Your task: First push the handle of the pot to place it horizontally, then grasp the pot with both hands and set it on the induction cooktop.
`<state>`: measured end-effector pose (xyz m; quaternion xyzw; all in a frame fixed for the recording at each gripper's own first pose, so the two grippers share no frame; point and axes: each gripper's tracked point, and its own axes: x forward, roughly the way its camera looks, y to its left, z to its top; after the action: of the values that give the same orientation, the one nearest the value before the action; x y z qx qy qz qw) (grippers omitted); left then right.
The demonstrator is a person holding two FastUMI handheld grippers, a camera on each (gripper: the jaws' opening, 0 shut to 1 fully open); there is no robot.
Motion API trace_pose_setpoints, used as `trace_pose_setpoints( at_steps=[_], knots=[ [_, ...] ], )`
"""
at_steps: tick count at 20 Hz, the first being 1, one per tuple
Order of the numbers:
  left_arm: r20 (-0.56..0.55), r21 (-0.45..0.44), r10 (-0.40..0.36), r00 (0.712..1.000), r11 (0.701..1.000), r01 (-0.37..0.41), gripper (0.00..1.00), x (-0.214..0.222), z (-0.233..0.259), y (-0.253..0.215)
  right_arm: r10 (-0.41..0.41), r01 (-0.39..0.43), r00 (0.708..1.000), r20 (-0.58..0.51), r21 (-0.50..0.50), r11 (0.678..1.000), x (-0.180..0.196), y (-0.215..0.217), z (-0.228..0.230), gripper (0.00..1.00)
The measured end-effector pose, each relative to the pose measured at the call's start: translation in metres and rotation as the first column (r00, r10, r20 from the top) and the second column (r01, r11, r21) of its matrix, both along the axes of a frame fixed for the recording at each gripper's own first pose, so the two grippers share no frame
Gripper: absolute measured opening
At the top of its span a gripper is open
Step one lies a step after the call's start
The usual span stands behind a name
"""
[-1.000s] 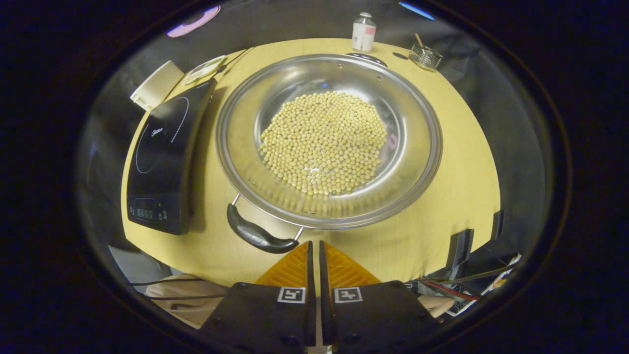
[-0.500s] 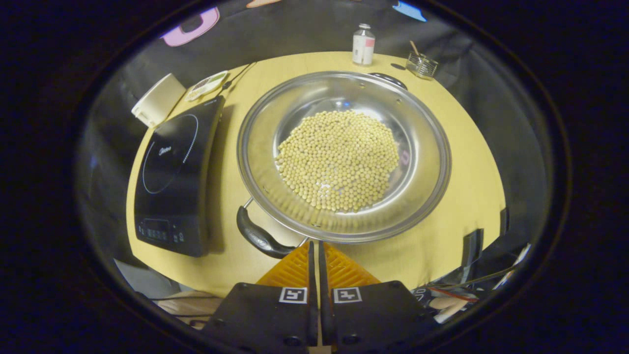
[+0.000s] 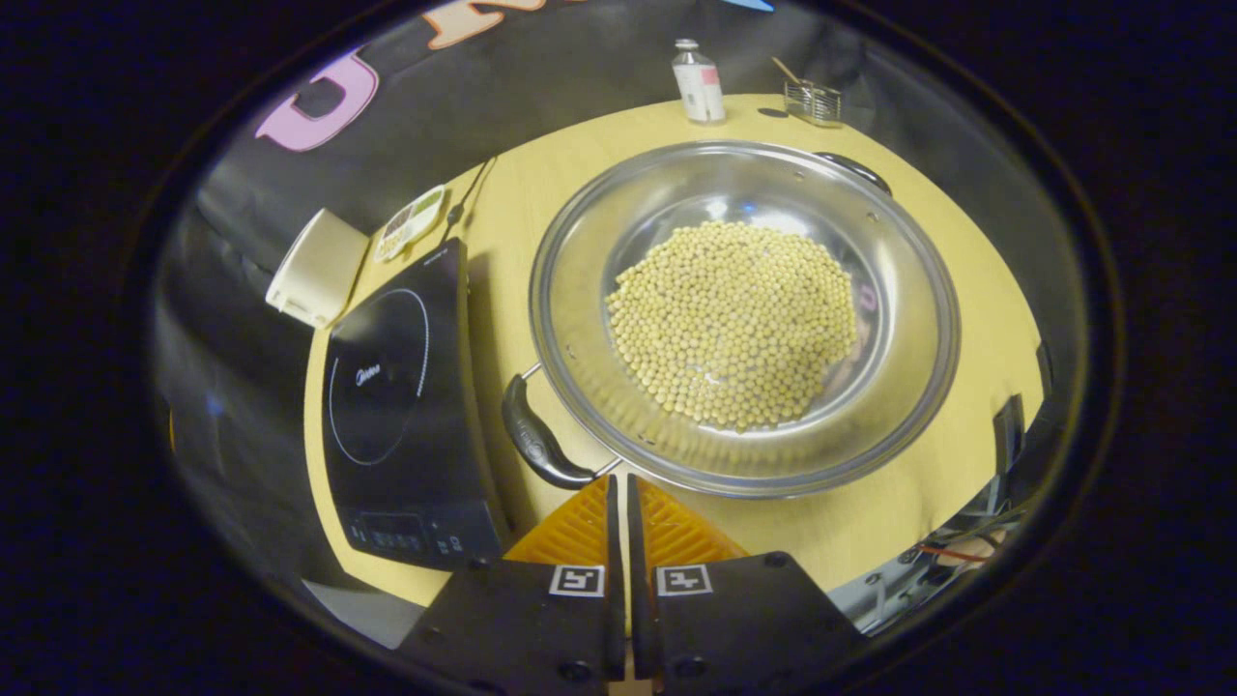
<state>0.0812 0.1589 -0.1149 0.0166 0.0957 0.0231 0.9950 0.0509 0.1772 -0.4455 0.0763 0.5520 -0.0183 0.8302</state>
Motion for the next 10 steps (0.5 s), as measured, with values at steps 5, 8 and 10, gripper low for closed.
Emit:
trace_pose_setpoints(
  at_steps=[5, 8, 10],
  knots=[
    [-0.011, -0.005, -0.020, 1.000, 1.000, 0.020, 0.96, 0.002, -0.004, 0.003, -0.067, 0.065, 0.997, 0.041, 0.045, 0.997, 0.023, 0.019, 0.002, 0.08],
    [-0.018, -0.011, -0.034, 0.999, 0.999, 0.033, 0.96, 0.004, -0.008, 0.003, -0.105, 0.099, 0.993, 0.060, 0.098, 0.990, 0.041, 0.034, 0.005, 0.07],
    [-0.028, -0.011, -0.044, 0.999, 0.999, 0.044, 0.96, 0.004, -0.012, 0.002, -0.119, 0.110, 0.989, 0.086, 0.102, 0.989, 0.053, 0.040, 0.010, 0.08]
  ],
)
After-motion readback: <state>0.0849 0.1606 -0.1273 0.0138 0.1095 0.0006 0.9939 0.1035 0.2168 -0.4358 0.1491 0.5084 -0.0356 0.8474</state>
